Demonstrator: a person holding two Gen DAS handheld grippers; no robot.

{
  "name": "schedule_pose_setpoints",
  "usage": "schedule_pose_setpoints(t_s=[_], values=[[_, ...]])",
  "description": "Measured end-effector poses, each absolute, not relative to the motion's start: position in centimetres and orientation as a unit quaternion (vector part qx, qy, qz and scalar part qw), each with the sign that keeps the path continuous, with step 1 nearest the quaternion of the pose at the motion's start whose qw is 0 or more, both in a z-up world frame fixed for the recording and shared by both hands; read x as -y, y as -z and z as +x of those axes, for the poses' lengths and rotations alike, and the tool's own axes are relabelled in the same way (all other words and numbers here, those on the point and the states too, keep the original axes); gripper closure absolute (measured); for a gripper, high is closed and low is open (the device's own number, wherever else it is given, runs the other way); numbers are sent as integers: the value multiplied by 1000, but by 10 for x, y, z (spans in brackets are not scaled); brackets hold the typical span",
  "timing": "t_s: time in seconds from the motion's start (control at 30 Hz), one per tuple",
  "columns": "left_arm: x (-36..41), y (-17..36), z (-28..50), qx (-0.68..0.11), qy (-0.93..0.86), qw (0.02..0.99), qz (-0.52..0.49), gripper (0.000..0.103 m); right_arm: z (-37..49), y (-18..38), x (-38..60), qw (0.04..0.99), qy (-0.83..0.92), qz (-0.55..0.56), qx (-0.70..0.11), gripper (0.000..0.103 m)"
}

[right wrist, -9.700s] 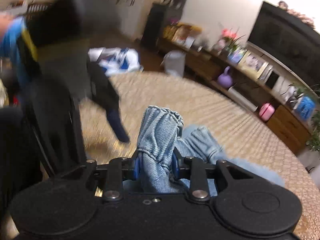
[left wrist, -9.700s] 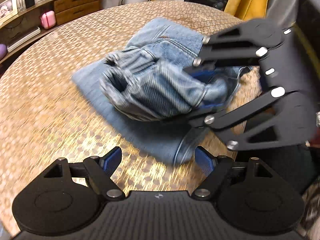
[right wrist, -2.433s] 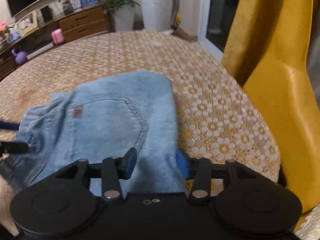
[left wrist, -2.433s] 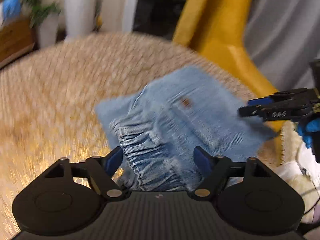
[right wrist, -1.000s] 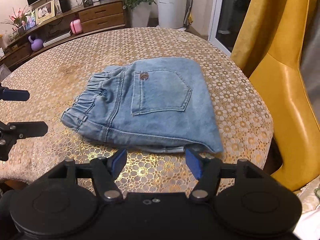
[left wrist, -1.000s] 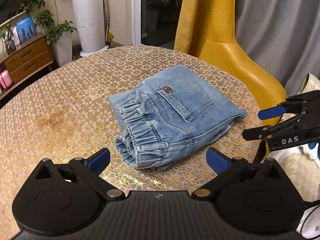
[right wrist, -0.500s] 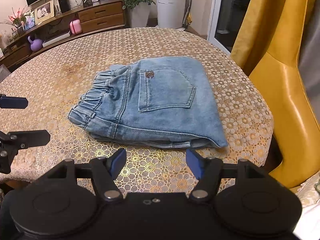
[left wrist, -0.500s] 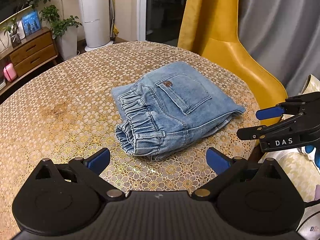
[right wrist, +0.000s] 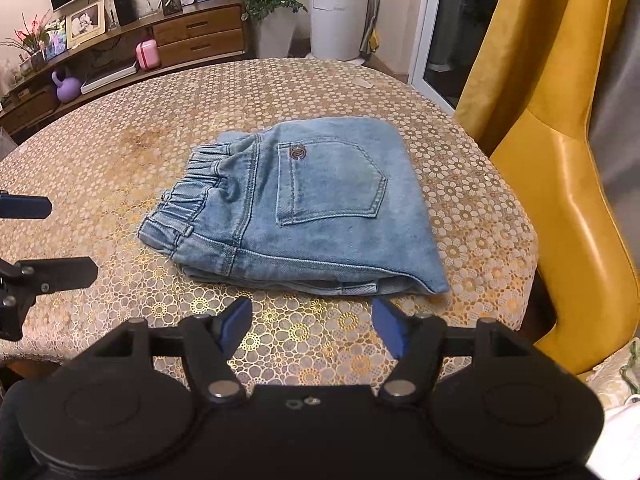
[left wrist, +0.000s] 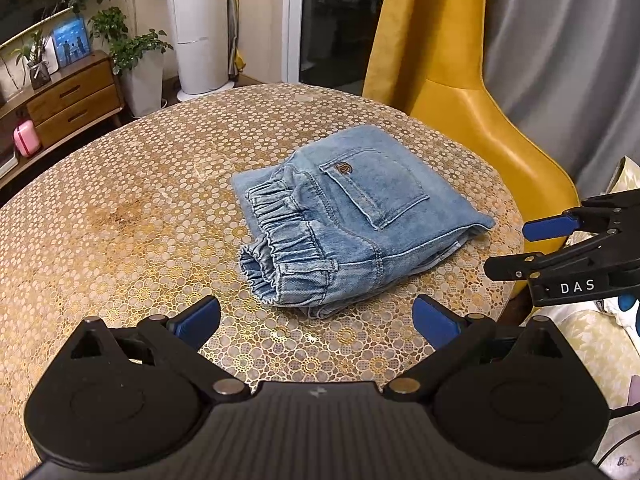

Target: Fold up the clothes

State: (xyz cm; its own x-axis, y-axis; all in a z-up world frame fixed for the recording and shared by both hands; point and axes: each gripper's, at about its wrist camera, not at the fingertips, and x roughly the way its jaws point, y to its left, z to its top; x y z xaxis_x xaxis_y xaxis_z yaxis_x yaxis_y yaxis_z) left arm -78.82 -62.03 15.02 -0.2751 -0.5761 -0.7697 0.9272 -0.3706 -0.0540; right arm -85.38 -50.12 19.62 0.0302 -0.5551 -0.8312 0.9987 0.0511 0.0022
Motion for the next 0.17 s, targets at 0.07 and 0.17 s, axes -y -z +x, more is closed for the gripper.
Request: schedule_pose_setpoints(t_s=[0.07,0.17], values=[[620,-149,-787,-260,755,497,339,1,-853,-195,501,639,608,325,-342,0],[619,-147,-787,-263,756,493,341,1,-853,-195,501,638,607,327,-342,0]])
